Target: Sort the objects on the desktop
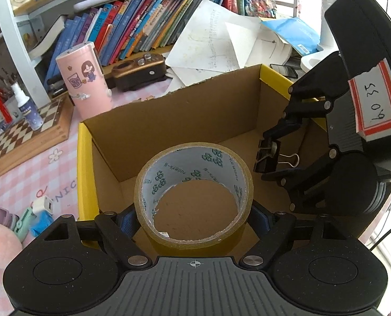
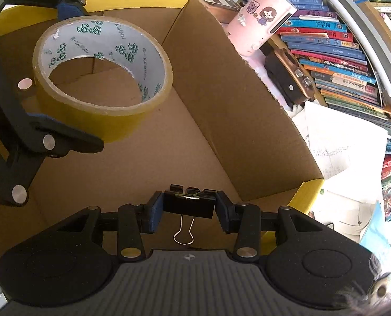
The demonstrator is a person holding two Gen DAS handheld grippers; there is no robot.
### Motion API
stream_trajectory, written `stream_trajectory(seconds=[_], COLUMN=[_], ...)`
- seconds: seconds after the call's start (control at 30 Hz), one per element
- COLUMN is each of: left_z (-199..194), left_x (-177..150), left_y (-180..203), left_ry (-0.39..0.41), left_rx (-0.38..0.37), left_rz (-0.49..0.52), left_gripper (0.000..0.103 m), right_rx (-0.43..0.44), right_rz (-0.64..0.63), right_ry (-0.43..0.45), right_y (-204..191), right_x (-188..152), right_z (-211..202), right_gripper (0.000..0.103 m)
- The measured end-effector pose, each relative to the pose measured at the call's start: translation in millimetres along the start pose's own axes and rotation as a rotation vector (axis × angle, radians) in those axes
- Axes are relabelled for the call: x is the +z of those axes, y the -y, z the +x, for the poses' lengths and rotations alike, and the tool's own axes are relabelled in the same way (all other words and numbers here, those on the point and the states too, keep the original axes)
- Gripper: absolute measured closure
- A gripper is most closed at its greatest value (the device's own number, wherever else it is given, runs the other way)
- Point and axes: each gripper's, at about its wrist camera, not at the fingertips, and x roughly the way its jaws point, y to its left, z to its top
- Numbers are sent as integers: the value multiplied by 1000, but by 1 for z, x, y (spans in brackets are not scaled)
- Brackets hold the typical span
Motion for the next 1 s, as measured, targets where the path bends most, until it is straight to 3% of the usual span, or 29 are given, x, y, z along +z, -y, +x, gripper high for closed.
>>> stream_trajectory(seconds=[0.27,0.6,0.8,1.0], left_z=[0,-26,-59,-95], left_x=[-1,9,8,0], left_y=[4,8,7,-3], left_ry=[-2,117,202,282], left_rx=[9,37,64,114], left_rz=[4,1,-44,-140], left_gripper=[17,14,12,7], right_rx=[-18,-7,-15,-68], right_rz=[-1,149,289,514], right_ry=[16,93,186,359], right_y=[1,10,14,16], right_x=[2,-5,-11,-22], right_z=[-1,-17,-47,-97], right_gripper=[51,49,49,48])
